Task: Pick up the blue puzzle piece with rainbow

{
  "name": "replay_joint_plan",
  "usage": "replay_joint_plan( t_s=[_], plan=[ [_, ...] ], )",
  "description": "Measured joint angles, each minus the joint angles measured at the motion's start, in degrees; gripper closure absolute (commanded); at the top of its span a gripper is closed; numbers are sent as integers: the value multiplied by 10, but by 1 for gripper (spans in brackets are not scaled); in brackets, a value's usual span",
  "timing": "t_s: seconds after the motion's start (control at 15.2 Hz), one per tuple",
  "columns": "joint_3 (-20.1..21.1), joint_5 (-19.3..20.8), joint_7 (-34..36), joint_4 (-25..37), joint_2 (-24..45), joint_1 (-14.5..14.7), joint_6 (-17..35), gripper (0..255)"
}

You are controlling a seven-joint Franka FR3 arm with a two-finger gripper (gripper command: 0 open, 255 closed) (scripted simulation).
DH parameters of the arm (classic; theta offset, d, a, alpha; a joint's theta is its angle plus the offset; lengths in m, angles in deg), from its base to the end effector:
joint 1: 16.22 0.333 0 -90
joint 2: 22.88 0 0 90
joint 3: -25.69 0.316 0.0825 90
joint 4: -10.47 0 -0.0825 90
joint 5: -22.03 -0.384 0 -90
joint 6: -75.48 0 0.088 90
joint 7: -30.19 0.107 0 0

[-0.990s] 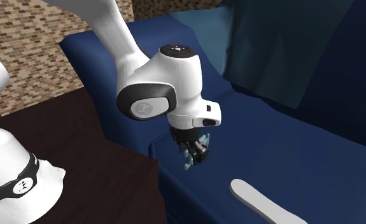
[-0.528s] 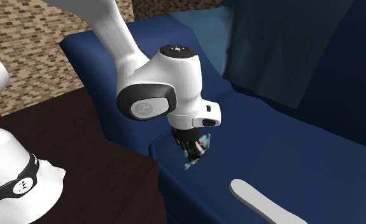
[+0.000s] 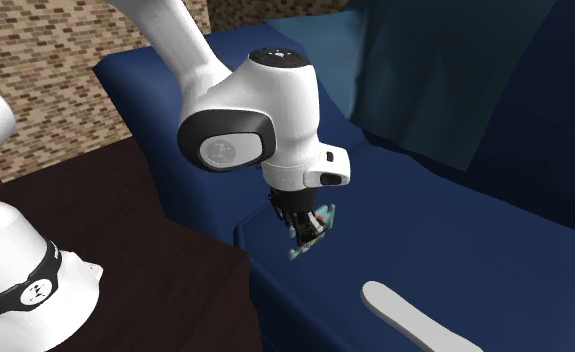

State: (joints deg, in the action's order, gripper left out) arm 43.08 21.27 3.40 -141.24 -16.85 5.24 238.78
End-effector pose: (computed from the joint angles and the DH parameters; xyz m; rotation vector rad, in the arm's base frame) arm 0.3378 0.2749 0.2186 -2.6113 -1.6553 -0.1506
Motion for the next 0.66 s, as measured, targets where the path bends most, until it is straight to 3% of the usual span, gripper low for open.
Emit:
replay_joint_plan(
  t_s=[0.66],
  plan=[
    [11,-56,-38,4,-86,-3,-87,255]
  ],
)
